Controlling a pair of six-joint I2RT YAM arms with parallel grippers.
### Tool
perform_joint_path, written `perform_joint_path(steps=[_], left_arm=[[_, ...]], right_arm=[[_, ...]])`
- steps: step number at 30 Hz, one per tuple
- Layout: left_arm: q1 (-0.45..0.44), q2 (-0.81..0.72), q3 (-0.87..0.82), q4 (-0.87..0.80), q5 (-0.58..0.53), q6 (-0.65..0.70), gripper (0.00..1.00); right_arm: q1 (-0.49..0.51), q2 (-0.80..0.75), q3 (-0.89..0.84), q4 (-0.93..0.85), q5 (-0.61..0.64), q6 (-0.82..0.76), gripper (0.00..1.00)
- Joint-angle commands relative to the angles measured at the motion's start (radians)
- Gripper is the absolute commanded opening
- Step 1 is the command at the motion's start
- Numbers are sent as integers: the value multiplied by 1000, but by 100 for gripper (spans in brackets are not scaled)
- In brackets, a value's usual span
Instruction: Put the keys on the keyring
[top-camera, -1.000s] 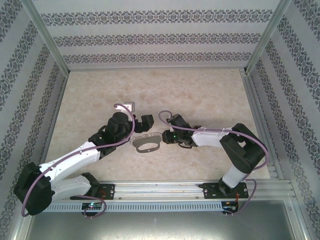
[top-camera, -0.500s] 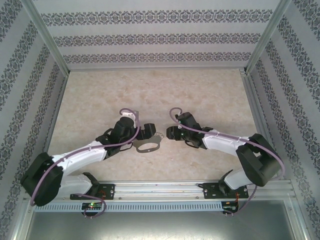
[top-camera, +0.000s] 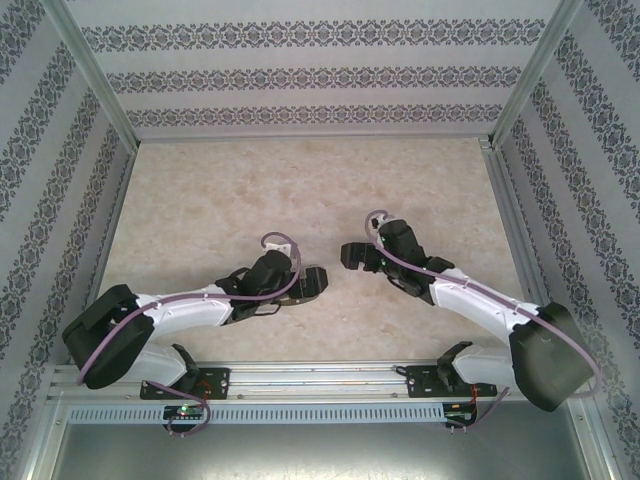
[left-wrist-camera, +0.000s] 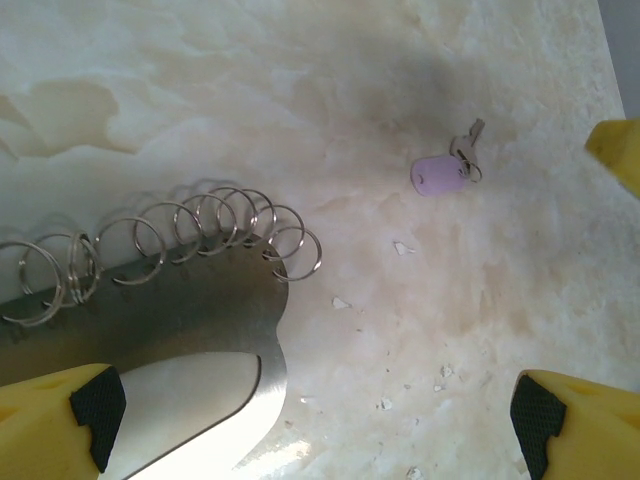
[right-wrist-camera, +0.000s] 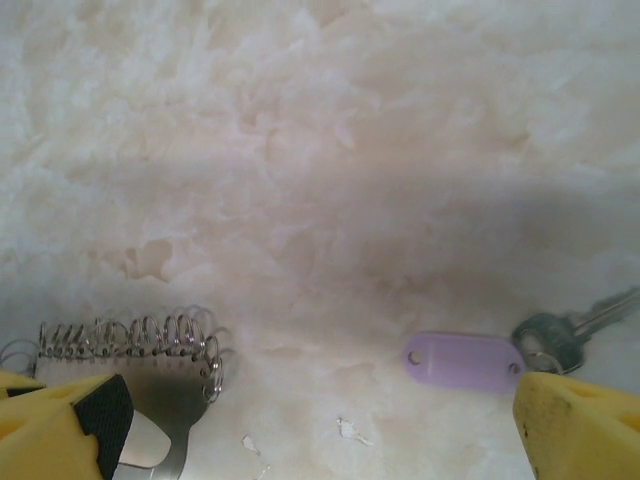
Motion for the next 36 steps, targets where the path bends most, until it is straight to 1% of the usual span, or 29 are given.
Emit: perform_joint_path(steps=[1, 5, 8, 15, 19, 21, 24, 26, 29, 33, 36], left_arm=[[-21, 8, -12, 8, -41, -38, 100], [-23, 18, -14, -16, -38, -38, 100], [-23, 32, -19, -16, -35, -38, 100], [-23, 74, -20, -8, -24, -30, 100], [-23, 86, -22, -14, -29, -24, 100], [-21, 90, -24, -20, -41, -15, 100], [-11, 91, -23, -44, -61, 5, 100], [3, 89, -27, -51, -64, 16, 100], [28, 88, -29, -63, -72, 44, 100], [60, 82, -23, -72, -78, 79, 100], [87, 91, -10, -77, -79, 111, 100]], right_arm=[[-22, -65, -30, -7, 61, -24, 98], [-41, -148, -75, 36, 56, -42, 98], [-41, -158, -67, 24, 33, -61, 98], [-42, -60, -52, 31, -58, -26, 89], [-41, -16, -51, 54, -81, -7, 87], [-35, -8, -51, 66, -82, 0, 88], [-11, 7, -37, 53, -29, 7, 97], [2, 26, -23, 38, -28, -4, 97], [7, 48, -37, 76, -72, 0, 94], [11, 100, -29, 115, -183, 6, 84], [20, 141, -19, 138, -218, 15, 76]])
